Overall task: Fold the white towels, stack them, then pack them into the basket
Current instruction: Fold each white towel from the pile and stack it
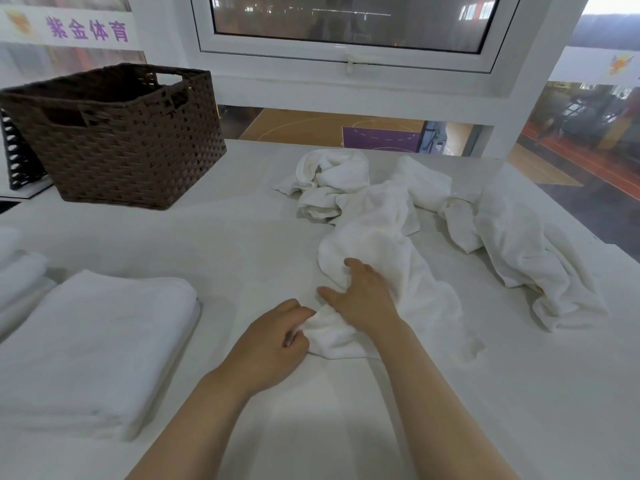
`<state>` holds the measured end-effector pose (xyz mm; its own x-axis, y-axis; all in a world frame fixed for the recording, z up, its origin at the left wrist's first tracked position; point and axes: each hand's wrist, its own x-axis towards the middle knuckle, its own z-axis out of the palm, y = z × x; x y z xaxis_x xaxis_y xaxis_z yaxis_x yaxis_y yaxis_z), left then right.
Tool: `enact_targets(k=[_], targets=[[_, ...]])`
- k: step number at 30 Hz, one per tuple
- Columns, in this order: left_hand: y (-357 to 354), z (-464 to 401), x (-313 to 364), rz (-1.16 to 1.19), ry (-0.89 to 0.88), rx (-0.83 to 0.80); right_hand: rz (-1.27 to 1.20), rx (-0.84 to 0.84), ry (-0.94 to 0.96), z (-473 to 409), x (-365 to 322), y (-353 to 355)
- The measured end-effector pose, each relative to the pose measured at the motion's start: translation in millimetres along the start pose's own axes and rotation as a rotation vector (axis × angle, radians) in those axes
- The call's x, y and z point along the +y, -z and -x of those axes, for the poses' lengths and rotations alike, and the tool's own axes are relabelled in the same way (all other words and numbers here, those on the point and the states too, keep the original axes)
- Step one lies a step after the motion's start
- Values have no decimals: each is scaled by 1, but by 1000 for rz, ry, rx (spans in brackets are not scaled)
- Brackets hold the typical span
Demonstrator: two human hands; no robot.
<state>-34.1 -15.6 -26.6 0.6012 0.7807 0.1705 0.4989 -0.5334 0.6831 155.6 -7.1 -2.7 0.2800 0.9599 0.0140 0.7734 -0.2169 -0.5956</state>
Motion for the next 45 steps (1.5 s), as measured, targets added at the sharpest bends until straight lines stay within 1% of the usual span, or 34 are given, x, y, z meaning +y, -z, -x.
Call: enact_targets(k=[2,3,6,8,12,15,16,18,21,23,24,26,27,28,29,30,31,32,34,35,37,41,43,45], targets=[[-1,-1,0,-21,8,4,133,-6,-21,-5,2,-3],[-2,-2,-1,-35,9,14,145,2,-29,-5,3,-3],[-3,-3,-3,-36,23,70,119,34,-43,0,10,0],[-3,-3,-3,-42,28,106,74,90,-66,6,19,4],[-5,-4,-2,-88,38,149,-117,293,-129,20,31,20],[-5,-4,-3,-92,46,205,-204,506,-111,30,37,36],[-4,-4,-5,-87,61,236,-243,540,-109,31,41,42],[-1,-5,-7,-79,100,305,-244,538,-153,33,52,50],[1,-5,-8,-72,112,353,-144,561,-211,33,64,54],[0,-5,-7,-61,106,361,-69,595,-134,33,68,50],[0,-5,-8,-59,102,362,-28,583,-74,32,69,48],[0,-4,-8,-60,94,357,66,493,77,30,73,46],[0,-4,-8,-55,92,352,109,408,150,29,74,46],[1,-5,-9,-47,92,345,144,304,181,28,76,46],[1,-5,-9,-42,93,336,164,206,169,28,77,46],[1,-5,-10,-41,94,327,155,161,122,27,77,46],[1,-5,-10,-43,92,320,123,187,81,27,76,45],[0,-6,-10,-45,90,312,97,262,45,27,74,44],[0,-6,-9,-51,81,292,123,423,12,28,72,43],[0,-6,-9,-56,77,283,142,466,2,27,71,43],[0,-5,-8,-60,72,277,146,489,-20,26,71,42],[0,-5,-8,-57,71,267,138,549,23,28,70,45],[1,-5,-7,-55,69,267,52,594,35,30,69,47],[1,-5,-7,-33,61,272,-95,603,29,32,63,47]])
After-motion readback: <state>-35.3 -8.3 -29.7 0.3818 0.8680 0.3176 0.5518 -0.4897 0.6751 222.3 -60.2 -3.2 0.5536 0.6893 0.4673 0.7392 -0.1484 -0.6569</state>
